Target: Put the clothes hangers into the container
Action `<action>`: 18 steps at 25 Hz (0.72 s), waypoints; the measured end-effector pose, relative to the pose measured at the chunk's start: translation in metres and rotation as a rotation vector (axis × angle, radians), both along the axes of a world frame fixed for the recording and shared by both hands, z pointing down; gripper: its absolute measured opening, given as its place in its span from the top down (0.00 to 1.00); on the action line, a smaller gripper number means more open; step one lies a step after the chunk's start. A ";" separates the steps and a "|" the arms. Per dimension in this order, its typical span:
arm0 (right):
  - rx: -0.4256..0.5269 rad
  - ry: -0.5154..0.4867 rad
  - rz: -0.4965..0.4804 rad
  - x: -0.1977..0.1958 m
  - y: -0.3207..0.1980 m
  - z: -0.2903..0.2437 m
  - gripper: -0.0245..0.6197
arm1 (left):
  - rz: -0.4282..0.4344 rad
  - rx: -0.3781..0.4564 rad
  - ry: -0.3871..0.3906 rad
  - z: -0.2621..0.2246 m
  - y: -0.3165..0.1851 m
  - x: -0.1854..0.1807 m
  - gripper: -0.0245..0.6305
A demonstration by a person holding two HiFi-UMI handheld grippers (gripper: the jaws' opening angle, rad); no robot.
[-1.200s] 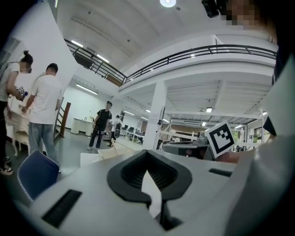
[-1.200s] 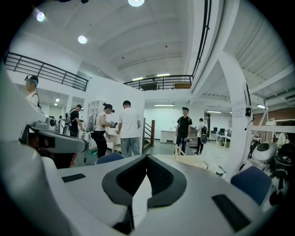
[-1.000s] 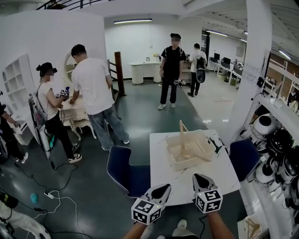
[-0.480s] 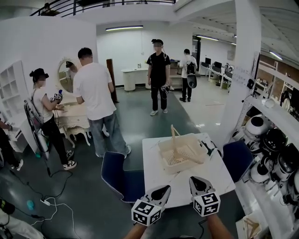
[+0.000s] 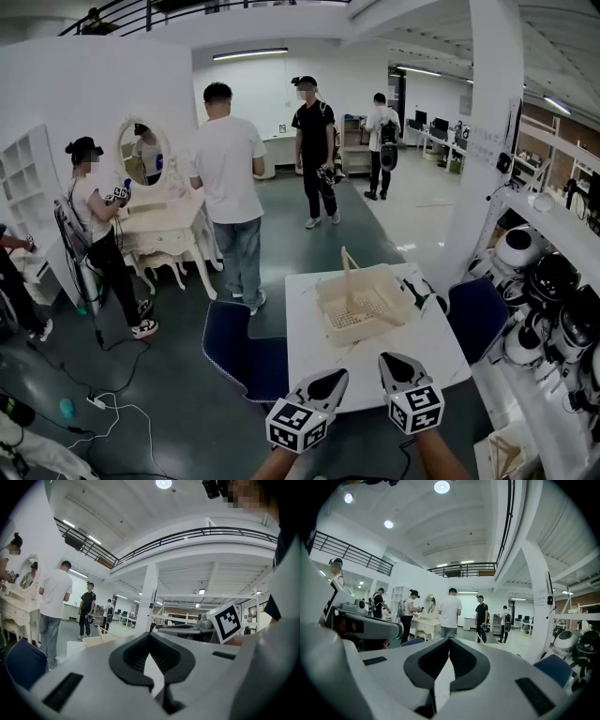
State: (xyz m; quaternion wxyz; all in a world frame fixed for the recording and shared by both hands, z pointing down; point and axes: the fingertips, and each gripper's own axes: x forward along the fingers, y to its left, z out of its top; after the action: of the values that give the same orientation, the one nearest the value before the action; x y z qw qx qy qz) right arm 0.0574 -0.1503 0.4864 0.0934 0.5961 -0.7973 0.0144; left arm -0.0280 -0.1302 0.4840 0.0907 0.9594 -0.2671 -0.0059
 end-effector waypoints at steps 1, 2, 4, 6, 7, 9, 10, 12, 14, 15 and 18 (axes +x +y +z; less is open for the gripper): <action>-0.001 -0.002 -0.004 0.001 0.001 -0.001 0.93 | -0.004 0.000 0.000 -0.002 0.001 0.002 0.96; -0.003 -0.005 -0.009 0.003 0.002 -0.002 0.93 | -0.010 -0.002 0.001 -0.003 0.001 0.003 0.96; -0.010 -0.009 -0.018 0.006 0.005 -0.001 0.93 | -0.021 -0.008 0.003 -0.005 0.003 0.006 0.96; -0.019 -0.013 -0.025 0.009 0.008 0.000 0.93 | -0.027 -0.013 -0.001 -0.005 0.007 0.009 0.96; -0.022 -0.016 -0.027 0.011 0.010 0.000 0.93 | -0.031 -0.015 -0.004 -0.005 0.009 0.011 0.96; -0.024 -0.022 -0.034 0.013 0.013 -0.001 0.93 | -0.038 -0.019 -0.006 -0.005 0.013 0.013 0.96; -0.022 -0.026 -0.038 0.014 0.015 -0.002 0.93 | -0.043 -0.020 -0.006 -0.005 0.014 0.014 0.96; -0.019 -0.033 -0.051 0.016 0.019 -0.004 0.93 | -0.053 -0.022 -0.006 -0.005 0.018 0.016 0.96; -0.015 -0.038 -0.062 0.017 0.024 -0.007 0.93 | -0.064 -0.025 -0.002 -0.005 0.021 0.017 0.96; -0.013 -0.040 -0.064 0.018 0.026 -0.008 0.93 | -0.069 -0.025 -0.002 -0.006 0.022 0.018 0.96; -0.004 -0.050 -0.067 0.024 0.033 -0.012 0.93 | -0.080 -0.025 -0.005 -0.005 0.027 0.022 0.96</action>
State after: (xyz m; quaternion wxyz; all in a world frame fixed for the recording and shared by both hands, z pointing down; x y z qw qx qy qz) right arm 0.0810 -0.1172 0.4739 0.0750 0.5684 -0.8188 0.0281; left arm -0.0062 -0.1029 0.4785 0.1016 0.9467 -0.3057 -0.0037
